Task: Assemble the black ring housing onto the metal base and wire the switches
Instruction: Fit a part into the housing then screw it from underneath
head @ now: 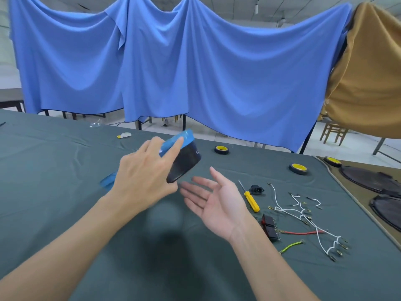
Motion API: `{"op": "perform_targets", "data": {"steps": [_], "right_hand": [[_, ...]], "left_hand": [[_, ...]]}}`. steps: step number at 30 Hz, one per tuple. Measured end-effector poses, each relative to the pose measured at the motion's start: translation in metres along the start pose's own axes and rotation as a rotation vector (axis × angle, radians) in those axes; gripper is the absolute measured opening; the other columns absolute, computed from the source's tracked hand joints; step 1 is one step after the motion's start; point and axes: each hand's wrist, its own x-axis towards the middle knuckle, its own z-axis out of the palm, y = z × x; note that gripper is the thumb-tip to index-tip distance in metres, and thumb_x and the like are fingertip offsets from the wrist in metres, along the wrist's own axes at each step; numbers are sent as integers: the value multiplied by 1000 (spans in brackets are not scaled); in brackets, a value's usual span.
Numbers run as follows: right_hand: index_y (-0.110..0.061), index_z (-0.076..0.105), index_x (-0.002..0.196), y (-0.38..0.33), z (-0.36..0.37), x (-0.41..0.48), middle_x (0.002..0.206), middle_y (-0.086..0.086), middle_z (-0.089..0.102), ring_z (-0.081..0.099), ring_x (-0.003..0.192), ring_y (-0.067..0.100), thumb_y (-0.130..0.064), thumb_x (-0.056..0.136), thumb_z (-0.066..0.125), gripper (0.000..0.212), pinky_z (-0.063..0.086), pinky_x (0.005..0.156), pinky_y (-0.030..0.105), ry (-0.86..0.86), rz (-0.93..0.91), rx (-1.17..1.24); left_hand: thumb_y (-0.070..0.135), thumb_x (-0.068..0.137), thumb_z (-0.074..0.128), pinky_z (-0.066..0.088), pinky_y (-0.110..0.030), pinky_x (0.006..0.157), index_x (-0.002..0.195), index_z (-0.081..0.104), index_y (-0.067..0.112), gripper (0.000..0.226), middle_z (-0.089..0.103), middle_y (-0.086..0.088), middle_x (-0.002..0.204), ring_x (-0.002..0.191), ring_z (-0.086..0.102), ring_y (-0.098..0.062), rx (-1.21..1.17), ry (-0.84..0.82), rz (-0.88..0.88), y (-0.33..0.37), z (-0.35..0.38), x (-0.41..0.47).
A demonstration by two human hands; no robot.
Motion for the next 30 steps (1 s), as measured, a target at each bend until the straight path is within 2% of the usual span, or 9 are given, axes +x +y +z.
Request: {"op": "perform_targets", "data": {"steps": [5, 9, 11, 15, 16, 19, 24, 26, 30], "right_hand": [[-8, 63, 114, 3, -13, 10, 116, 14, 65, 60, 110, 28, -41, 95, 56, 39, 47, 98, 37, 222, -99, -191], [-24, 52, 112, -2, -17, 15, 121, 0, 53, 48, 116, 19, -44, 95, 56, 26, 37, 105, 37, 343, -150, -395], [-27, 50, 107, -4, -20, 16, 112, -2, 54, 49, 111, 20, -45, 93, 58, 24, 38, 103, 36, 357, -162, -402], [-22, 58, 120, -1, -22, 19, 122, -1, 62, 57, 109, 21, -48, 90, 62, 40, 45, 102, 37, 299, -177, -369], [-22, 60, 119, 0, -21, 19, 121, -2, 65, 60, 110, 22, -48, 90, 62, 40, 47, 101, 38, 286, -189, -354], [-18, 63, 115, 0, -17, 20, 108, -2, 72, 66, 101, 21, -47, 90, 61, 38, 50, 89, 35, 274, -235, -361], [-16, 59, 116, 4, -15, 27, 104, 6, 73, 70, 96, 28, -45, 85, 68, 44, 56, 85, 46, 289, -159, -459], [-15, 59, 116, 10, -16, 30, 103, 6, 73, 71, 95, 26, -46, 85, 66, 44, 58, 85, 46, 292, -109, -499], [-17, 59, 112, 18, -19, 35, 112, 1, 67, 63, 105, 22, -61, 77, 61, 57, 50, 95, 44, 354, -97, -647]], "left_hand": [[54, 50, 66, 47, -40, 84, 144, 42, 43, 98, 54, 4, 106, 97, 56, -27, -445, -48, -477, -19, -30, 24], [39, 49, 79, 47, -33, 101, 139, 53, 31, 94, 64, 12, 124, 111, 62, -9, -963, 9, -714, -40, -38, 34], [29, 52, 85, 50, -36, 100, 136, 58, 24, 89, 64, 7, 128, 112, 64, -13, -1121, 20, -842, -49, -32, 32], [10, 70, 82, 61, -31, 66, 116, 71, 17, 48, 77, -4, 96, 74, 73, -18, -1435, -1, -1080, -64, -12, 18], [10, 73, 79, 61, -32, 65, 109, 74, 15, 37, 77, -7, 94, 71, 72, -20, -1489, -23, -1110, -67, -7, 13], [16, 75, 77, 60, -37, 69, 86, 79, 10, 13, 76, -15, 93, 67, 70, -26, -1558, -105, -1193, -76, 8, -3], [24, 73, 78, 59, -33, 53, 60, 78, 15, 16, 73, -8, 70, 52, 68, -24, -1584, -228, -1364, -87, 27, -30], [26, 73, 78, 59, -36, 59, 68, 78, 13, 13, 73, -10, 72, 55, 68, -26, -1575, -271, -1405, -87, 32, -38], [33, 78, 72, 48, -50, 96, 95, 74, 13, 26, 72, -15, 88, 79, 66, -33, -1535, -386, -1413, -84, 37, -49]]}}
